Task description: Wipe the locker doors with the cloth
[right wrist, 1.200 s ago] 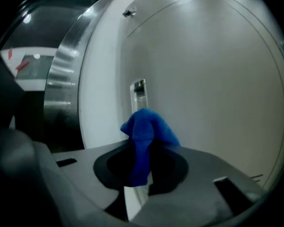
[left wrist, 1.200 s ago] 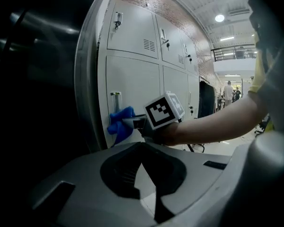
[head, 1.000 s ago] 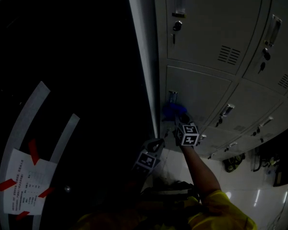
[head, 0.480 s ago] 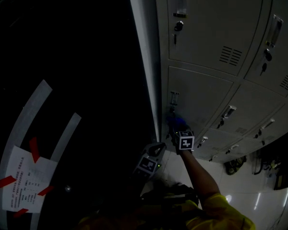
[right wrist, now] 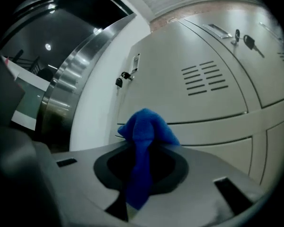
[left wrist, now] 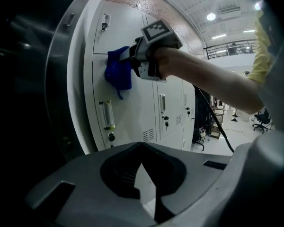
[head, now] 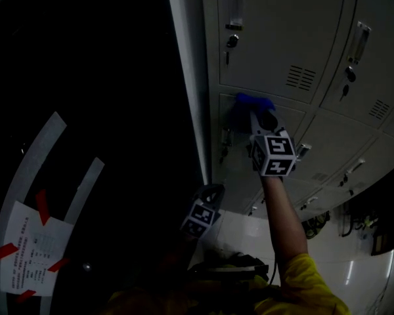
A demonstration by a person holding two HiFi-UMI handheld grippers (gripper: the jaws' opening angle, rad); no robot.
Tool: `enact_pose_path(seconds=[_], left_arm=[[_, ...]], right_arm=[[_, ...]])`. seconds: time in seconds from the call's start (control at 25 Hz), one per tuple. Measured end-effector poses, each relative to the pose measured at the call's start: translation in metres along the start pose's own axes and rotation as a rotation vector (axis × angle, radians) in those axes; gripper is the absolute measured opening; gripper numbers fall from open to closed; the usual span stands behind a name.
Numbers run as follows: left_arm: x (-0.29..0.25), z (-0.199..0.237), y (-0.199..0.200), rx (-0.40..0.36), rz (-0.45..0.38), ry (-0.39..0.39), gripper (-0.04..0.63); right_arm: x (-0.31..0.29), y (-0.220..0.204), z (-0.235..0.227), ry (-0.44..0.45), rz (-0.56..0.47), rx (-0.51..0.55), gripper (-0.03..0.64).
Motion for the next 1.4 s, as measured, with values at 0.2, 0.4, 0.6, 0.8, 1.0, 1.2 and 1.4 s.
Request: enact_pose_path(seconds=[0.2, 0.4, 0.6, 0.8, 1.0, 1.2, 1.4], left_arm=[[-0.023, 0.022, 0.042, -0.103, -0.02, 0.037, 0.003], [-0.028, 0.033, 0.063, -0.187, -0.005, 0.045, 0.003], [-0.032, 0.039, 0.071, -0.179, 0.019, 0.017, 0.003], [-0.034, 0.048, 0.067, -0.17, 0.011, 0.009, 0.003], [-0.041, 0.041, 0.07, -0.157, -0.012, -0.01, 0.003], [-0.053, 0.031, 0.068, -0.143, -0.012, -0.037, 0.003], [-0.069, 0.03, 0.072, -0.147, -0.009, -0.041, 0.003]], right_arm=[[0.009, -0.092, 0.0, -0.018, 0.134, -0.001, 0.066], [0.027, -0.277, 0.011, -0.054, 0.411, -0.029, 0.066], [0.054, -0.371, 0.025, -0.048, 0.639, -0.087, 0.066], [0.055, -0.219, 0.018, -0.029, 0.262, -0.083, 0.066], [0.039, -0.006, -0.02, -0.032, -0.049, 0.012, 0.066], [0.033, -0.023, -0.047, -0.071, -0.036, 0.06, 0.066], [0.065, -0.267, -0.047, -0.099, 0.384, -0.088, 0.066]])
Point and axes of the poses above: the fingertips, and each gripper's own axes: x backward along the fingers, z to its left, y out of its top, the point moved 2 cm from there along x, backward along the fingers, and after that the axes turned 4 degrees about -z, right-handed, at the moved point
